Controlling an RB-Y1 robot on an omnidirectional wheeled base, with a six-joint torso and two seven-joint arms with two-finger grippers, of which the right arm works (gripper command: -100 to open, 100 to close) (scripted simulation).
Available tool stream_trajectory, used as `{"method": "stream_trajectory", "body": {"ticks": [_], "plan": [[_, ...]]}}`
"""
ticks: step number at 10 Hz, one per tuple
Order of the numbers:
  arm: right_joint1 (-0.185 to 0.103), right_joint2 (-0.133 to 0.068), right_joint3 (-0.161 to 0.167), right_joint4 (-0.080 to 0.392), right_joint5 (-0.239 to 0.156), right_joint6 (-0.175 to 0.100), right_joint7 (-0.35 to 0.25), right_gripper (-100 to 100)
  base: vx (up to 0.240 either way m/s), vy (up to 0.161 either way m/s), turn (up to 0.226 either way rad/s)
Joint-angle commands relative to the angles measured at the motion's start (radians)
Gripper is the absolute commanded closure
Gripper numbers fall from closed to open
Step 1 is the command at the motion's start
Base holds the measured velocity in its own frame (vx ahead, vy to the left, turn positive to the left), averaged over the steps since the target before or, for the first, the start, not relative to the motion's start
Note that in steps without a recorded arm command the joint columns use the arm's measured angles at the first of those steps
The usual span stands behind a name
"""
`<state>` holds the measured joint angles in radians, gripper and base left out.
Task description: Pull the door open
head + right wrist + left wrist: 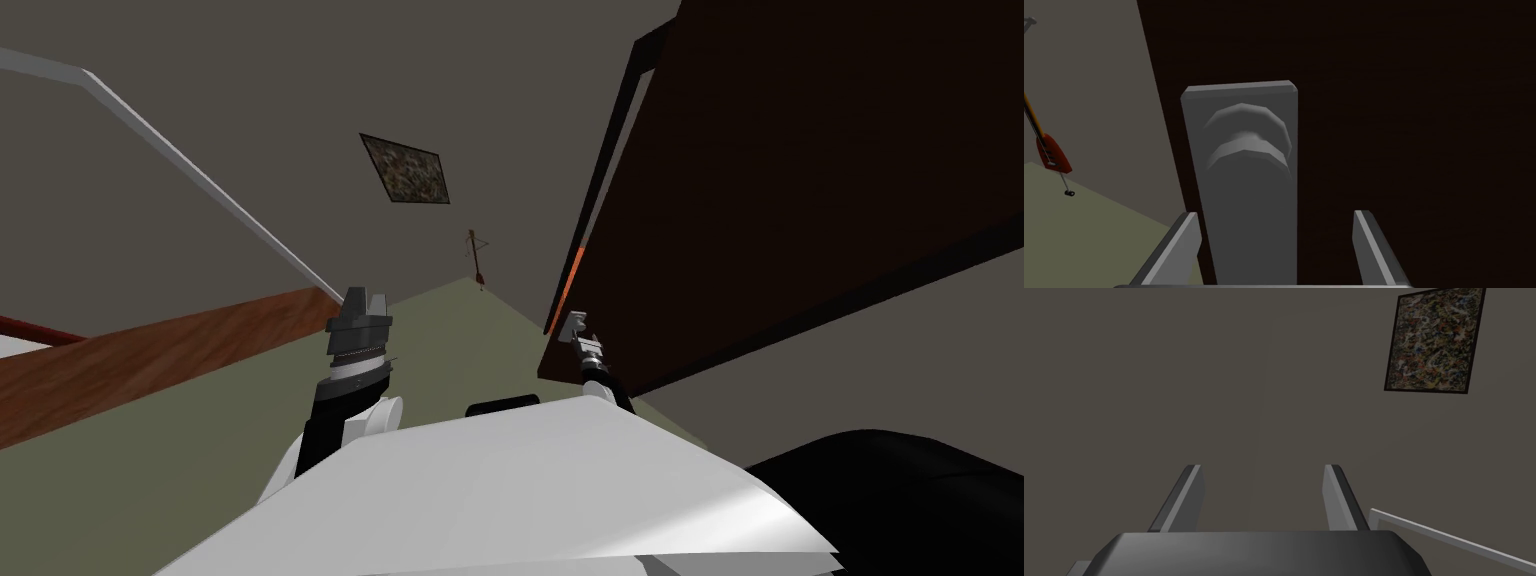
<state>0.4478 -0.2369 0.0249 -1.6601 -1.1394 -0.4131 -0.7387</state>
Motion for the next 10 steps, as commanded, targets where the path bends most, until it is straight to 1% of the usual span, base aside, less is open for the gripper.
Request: {"method": "stream_trajectory", "body": {"ticks": [1,5,8,9,10], "plan": [[-0.017,0.002,0.013,0.01,0.013,-0.008,-0.007,-100,-0.234,-0.002,0.092],[-0.069,0.003,0.056,0.048,0.057,-0.04,-0.034,-100,-0.203,-0.037,0.131],[-0.102,0.003,0.083,0.072,0.084,-0.06,-0.051,-100,-0.195,-0.053,0.099],[-0.092,0.005,0.079,0.065,0.079,-0.057,-0.047,-100,-0.078,-0.021,0.02],[-0.101,-0.026,0.054,0.092,0.07,-0.063,-0.081,-100,0.085,-0.027,0.174]]}}
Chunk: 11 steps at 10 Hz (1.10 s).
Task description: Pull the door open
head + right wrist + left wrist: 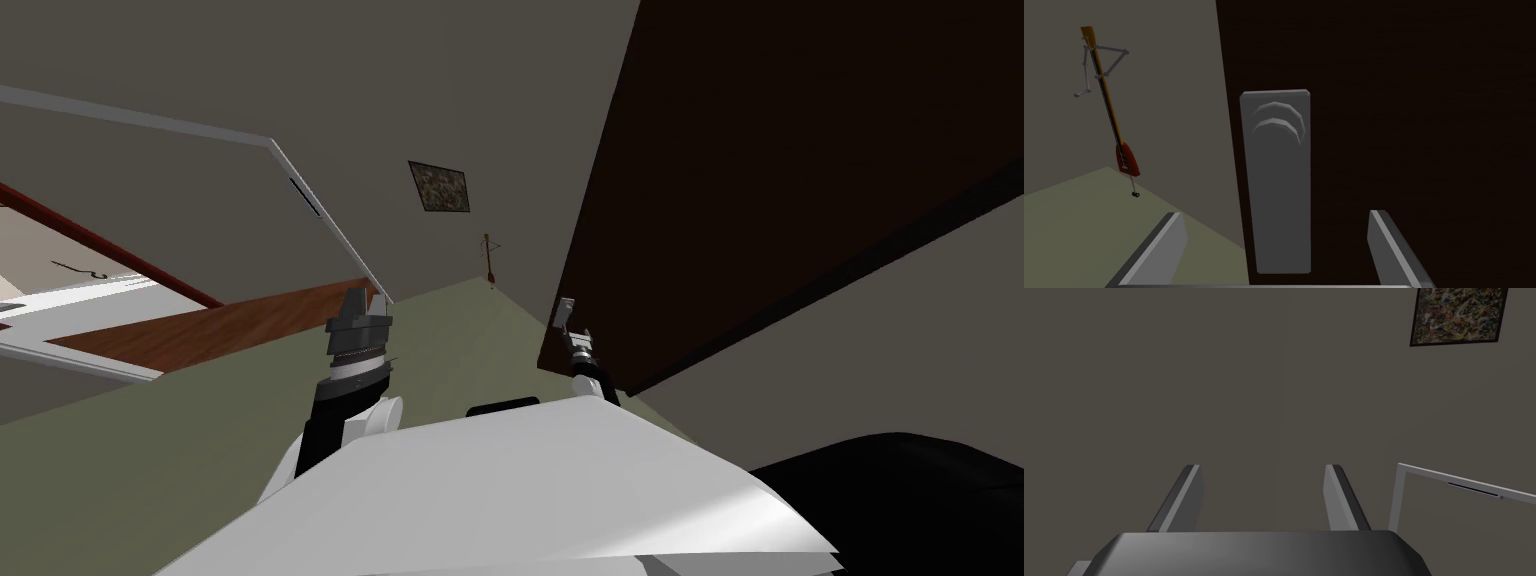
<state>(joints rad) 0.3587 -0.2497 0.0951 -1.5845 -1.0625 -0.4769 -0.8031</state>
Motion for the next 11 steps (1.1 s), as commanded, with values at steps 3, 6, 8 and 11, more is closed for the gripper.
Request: {"method": "stream_trajectory", "body": {"ticks": [3,6,8,11], "plan": [[-0.025,-0.058,-0.054,0.056,-0.022,-0.005,-0.065,-100,0.204,-0.029,0.142],[-0.037,-0.094,-0.07,0.092,-0.027,-0.017,-0.106,-100,0.179,-0.003,0.102],[-0.037,-0.094,-0.07,0.092,-0.027,-0.017,-0.106,100,-0.024,-0.007,-0.029],[-0.037,-0.094,-0.07,0.092,-0.027,-0.017,-0.106,100,-0.021,0.002,0.011]]}}
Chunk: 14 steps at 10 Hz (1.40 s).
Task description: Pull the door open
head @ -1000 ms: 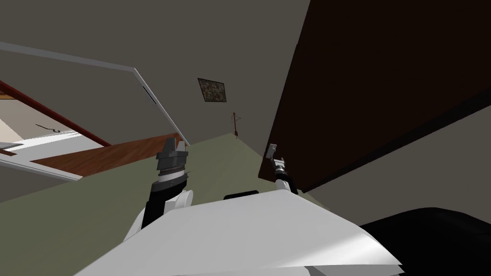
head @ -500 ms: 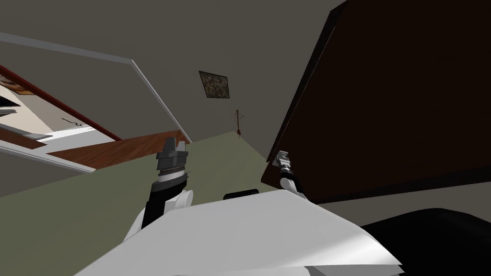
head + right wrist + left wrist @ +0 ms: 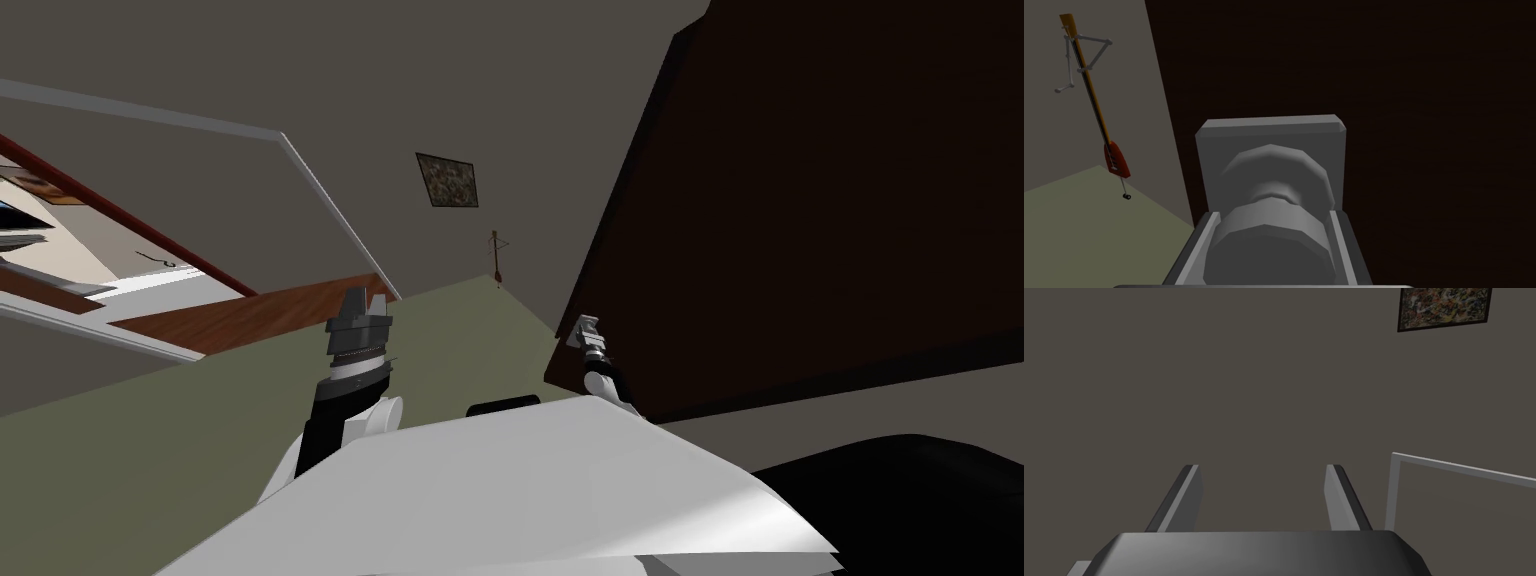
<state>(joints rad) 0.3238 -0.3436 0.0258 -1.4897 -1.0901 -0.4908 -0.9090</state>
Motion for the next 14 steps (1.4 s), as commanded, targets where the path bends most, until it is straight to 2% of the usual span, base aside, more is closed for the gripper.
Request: {"method": "stream_trajectory", "body": {"ticks": [1,2,4,10,14], "plan": [[-0.002,0.0,-0.001,-0.003,0.0,-0.003,-0.001,100,0.0,0.0,0.0],[0.002,-0.013,0.01,-0.001,0.004,-0.002,-0.014,100,-0.119,-0.011,0.12],[0.003,-0.023,0.019,-0.003,0.007,-0.003,-0.024,100,-0.187,-0.03,0.101],[0.008,-0.075,0.06,-0.009,0.022,-0.01,-0.077,100,-0.198,-0.023,0.118],[0.01,-0.102,0.082,-0.012,0.03,-0.013,-0.105,100,-0.187,-0.005,0.098]]}}
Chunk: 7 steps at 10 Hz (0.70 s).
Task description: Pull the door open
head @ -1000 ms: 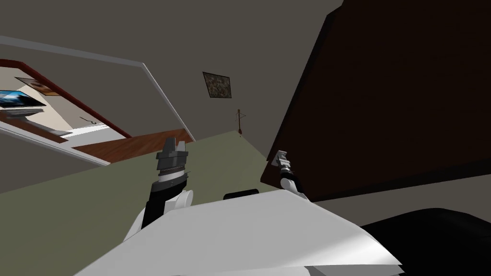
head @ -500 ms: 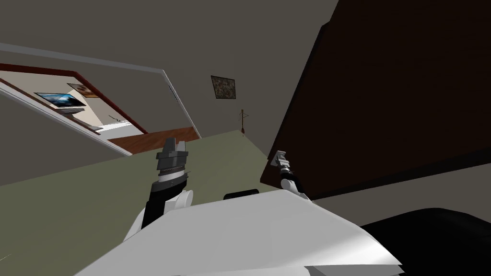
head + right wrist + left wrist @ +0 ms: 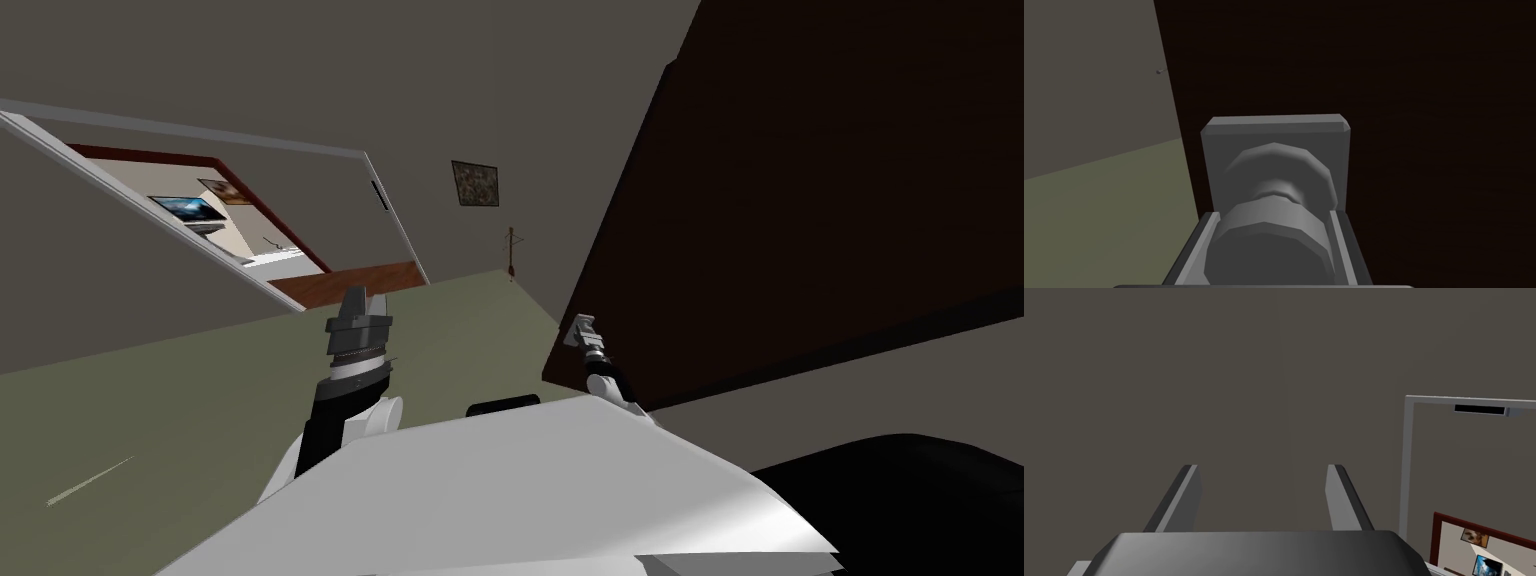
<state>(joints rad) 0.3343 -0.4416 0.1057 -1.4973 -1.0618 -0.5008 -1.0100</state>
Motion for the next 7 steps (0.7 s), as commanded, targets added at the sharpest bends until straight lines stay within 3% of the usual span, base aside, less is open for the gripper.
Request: {"method": "stream_trajectory", "body": {"ticks": [1,3,7], "plan": [[0.0,0.0,0.0,0.0,0.0,0.0,0.0,100,-0.073,0.003,0.021],[0.058,-0.05,0.049,-0.033,0.023,-0.045,-0.048,100,-0.101,-0.017,0.063],[0.127,-0.112,0.105,-0.077,0.05,-0.104,-0.106,100,-0.123,-0.013,0.042]]}}
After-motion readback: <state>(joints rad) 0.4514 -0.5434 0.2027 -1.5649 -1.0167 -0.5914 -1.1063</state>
